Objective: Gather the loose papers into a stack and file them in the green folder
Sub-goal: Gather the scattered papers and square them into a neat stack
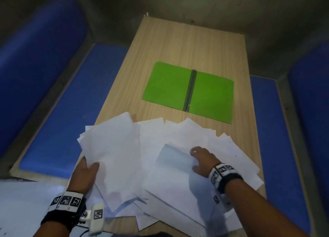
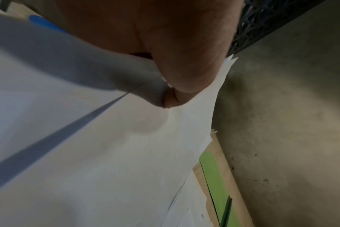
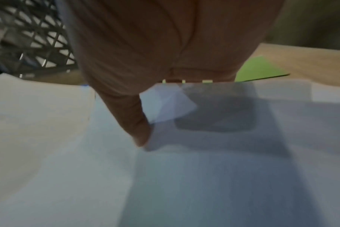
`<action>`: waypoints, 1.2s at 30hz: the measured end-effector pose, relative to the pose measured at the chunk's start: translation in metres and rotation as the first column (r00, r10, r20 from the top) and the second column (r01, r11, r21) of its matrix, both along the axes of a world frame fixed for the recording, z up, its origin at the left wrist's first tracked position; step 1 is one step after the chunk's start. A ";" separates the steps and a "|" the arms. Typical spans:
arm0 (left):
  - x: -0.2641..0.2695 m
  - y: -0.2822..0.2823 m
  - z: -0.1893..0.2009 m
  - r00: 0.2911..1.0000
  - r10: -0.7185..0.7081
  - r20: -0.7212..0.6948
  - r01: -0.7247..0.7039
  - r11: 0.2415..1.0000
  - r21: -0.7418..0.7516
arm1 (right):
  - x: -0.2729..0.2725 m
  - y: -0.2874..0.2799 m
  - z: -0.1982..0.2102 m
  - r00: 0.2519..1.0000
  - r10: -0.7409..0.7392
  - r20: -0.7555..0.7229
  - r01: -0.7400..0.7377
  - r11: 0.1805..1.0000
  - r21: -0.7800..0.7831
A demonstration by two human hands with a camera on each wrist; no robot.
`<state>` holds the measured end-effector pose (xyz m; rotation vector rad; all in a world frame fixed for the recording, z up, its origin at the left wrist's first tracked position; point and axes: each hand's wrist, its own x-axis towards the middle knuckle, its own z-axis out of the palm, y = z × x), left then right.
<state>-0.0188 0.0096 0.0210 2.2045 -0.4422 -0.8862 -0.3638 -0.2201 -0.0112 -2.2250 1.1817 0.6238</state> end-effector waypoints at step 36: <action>0.024 0.024 -0.013 0.992 0.119 -0.039 -0.115 0.989 0.090 | 0.083 -0.018 0.003 0.939 0.304 -0.160 -0.266 0.938 0.223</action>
